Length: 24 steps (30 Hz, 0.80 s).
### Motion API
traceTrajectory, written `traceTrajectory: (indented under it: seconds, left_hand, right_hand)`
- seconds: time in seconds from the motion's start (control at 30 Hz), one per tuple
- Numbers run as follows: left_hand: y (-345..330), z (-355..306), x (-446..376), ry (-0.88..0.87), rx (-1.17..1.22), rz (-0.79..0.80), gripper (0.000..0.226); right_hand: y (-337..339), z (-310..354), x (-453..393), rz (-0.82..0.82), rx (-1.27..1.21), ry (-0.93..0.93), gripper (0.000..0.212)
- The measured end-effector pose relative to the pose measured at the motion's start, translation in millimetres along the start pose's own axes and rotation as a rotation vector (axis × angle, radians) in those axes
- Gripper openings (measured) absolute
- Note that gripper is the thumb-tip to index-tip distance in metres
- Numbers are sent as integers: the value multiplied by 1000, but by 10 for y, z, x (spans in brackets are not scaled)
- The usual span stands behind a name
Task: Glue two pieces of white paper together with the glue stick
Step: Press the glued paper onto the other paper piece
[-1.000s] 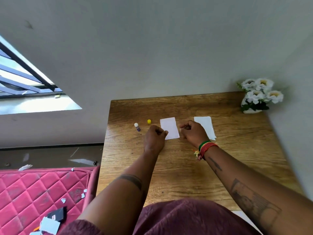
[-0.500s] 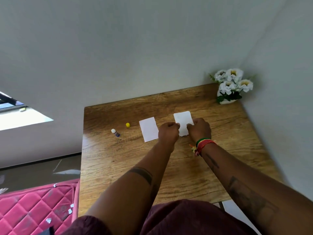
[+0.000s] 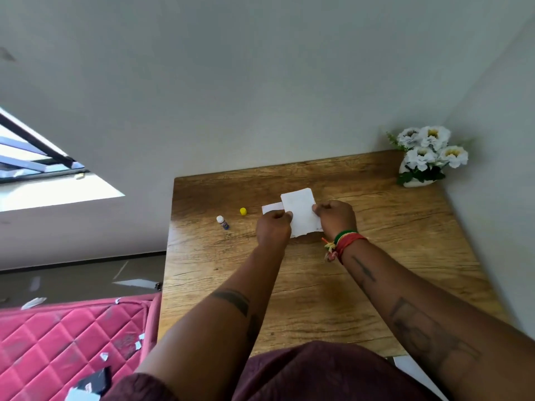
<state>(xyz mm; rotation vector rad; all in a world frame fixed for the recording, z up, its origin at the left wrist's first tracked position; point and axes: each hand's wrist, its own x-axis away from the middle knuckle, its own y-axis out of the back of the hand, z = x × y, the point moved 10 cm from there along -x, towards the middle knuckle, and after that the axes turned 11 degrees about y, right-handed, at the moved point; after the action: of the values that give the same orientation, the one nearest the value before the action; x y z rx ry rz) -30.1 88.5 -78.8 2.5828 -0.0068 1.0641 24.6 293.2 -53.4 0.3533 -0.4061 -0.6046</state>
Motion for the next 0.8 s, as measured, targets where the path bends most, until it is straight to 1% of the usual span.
traceTrajectory:
  seconds: [0.13, 0.27, 0.37, 0.47, 0.57, 0.63, 0.7, 0.8]
  left_hand:
    - [439, 11, -96, -33, -81, -114, 31]
    - [640, 61, -182, -39, -177, -152, 25]
    - [655, 29, -203, -67, -259, -173, 22]
    - [587, -43, -194, -144, -338, -150, 26]
    - [529, -71, -185, -192, -380, -136, 29]
    - [505, -85, -175, -222, -399, -143, 27]
    - [495, -85, -176, -225, -414, -144, 28]
    - [495, -95, -182, -225, -434, -137, 41]
  right_hand:
    - [-382, 188, 84, 92, 64, 52, 13]
    - [-590, 239, 169, 131, 119, 69, 15]
    - [-622, 234, 146, 156, 184, 119, 22]
    - [-628, 222, 103, 168, 240, 155, 26]
    - [-641, 228, 78, 184, 297, 212, 32]
    - [-666, 225, 72, 206, 320, 245, 39]
    - [-711, 228, 67, 229, 366, 300, 43]
    - [-797, 224, 46, 277, 483, 374, 45]
